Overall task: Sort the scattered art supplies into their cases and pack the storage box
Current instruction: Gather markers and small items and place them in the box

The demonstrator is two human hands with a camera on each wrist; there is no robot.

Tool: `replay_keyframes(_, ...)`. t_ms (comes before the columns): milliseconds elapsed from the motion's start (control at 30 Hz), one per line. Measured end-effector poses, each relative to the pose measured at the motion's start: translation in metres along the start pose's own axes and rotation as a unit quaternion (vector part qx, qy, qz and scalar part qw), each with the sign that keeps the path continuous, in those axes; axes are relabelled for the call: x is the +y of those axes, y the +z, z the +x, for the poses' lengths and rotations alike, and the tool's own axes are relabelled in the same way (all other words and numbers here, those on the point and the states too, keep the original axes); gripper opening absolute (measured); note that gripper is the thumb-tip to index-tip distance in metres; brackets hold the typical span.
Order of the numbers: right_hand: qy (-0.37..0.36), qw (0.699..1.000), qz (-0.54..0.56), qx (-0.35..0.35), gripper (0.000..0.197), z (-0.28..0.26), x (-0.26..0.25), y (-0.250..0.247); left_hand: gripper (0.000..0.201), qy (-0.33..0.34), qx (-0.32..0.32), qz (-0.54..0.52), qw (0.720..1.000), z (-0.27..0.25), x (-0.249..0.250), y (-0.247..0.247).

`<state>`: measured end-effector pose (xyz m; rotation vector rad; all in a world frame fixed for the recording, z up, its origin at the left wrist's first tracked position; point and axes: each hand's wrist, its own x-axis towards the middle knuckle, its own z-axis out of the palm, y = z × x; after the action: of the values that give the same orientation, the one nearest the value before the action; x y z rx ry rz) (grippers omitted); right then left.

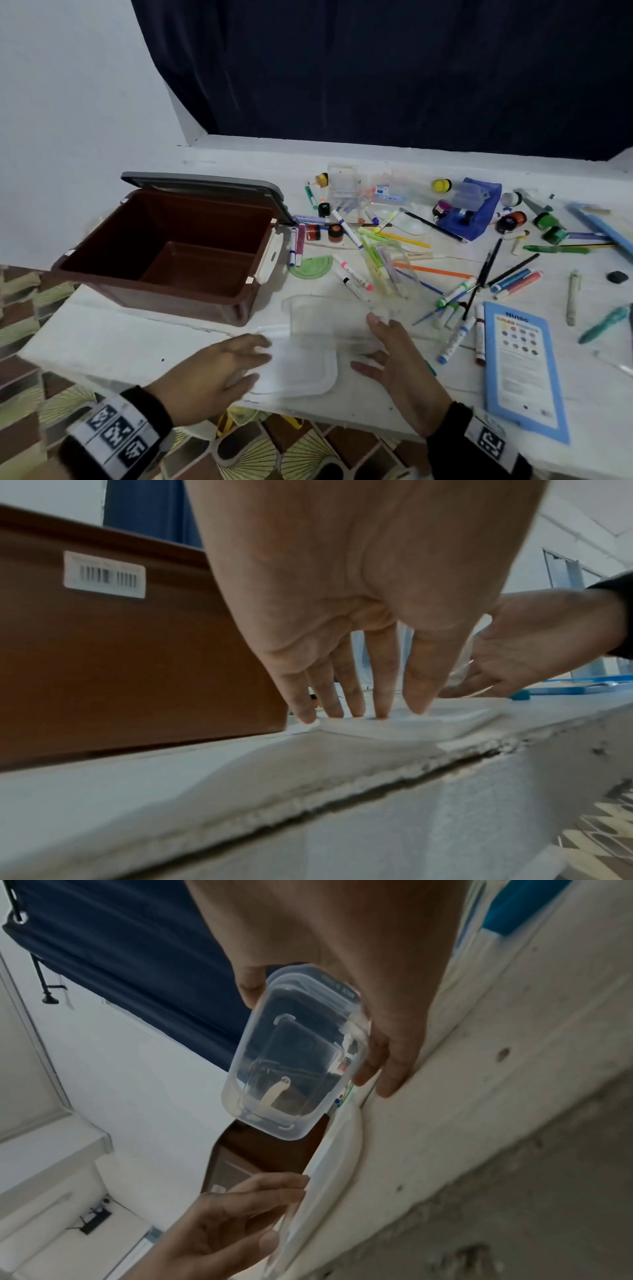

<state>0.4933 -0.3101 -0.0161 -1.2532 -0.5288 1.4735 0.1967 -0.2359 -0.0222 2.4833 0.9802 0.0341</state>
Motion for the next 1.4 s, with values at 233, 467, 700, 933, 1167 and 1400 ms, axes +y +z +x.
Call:
replay_keyframes(233, -0.088, 0.991, -0.095, -0.018, 0.084, 0.018, -0.018, -0.017, 0.044, 0.004, 0.013, -0.021, 1.000, 0.032, 0.019, 0.010)
replay_keyframes(467, -0.091, 0.965, -0.226, -0.095, 0.085, 0.021, -0.020, -0.039, 0.042, -0.017, 0.112, -0.146, 0.983, 0.047, 0.034, 0.003)
replay_keyframes(700, -0.104, 0.908, -0.367, -0.175, 0.100, 0.020, -0.020, -0.044, 0.025, -0.217, 0.211, -0.469, 0.829, 0.033, 0.048, 0.012)
replay_keyframes(933, -0.075, 0.913, -0.356, -0.185, 0.108, 0.020, -0.016, -0.031, 0.028, -0.214, 0.171, -0.524, 0.807, 0.046, 0.063, 0.010)
replay_keyframes(1167, -0.081, 0.926, -0.329, -0.166, 0.104, 0.028, -0.024, -0.038, 0.036, -0.225, 0.155, -0.473, 0.838, 0.065, 0.052, 0.002)
replay_keyframes(1400, -0.097, 0.926, -0.339, -0.137, 0.098, 0.023, -0.036, -0.050, 0.051, -0.190, 0.168, -0.436, 0.863, 0.065, 0.071, -0.007)
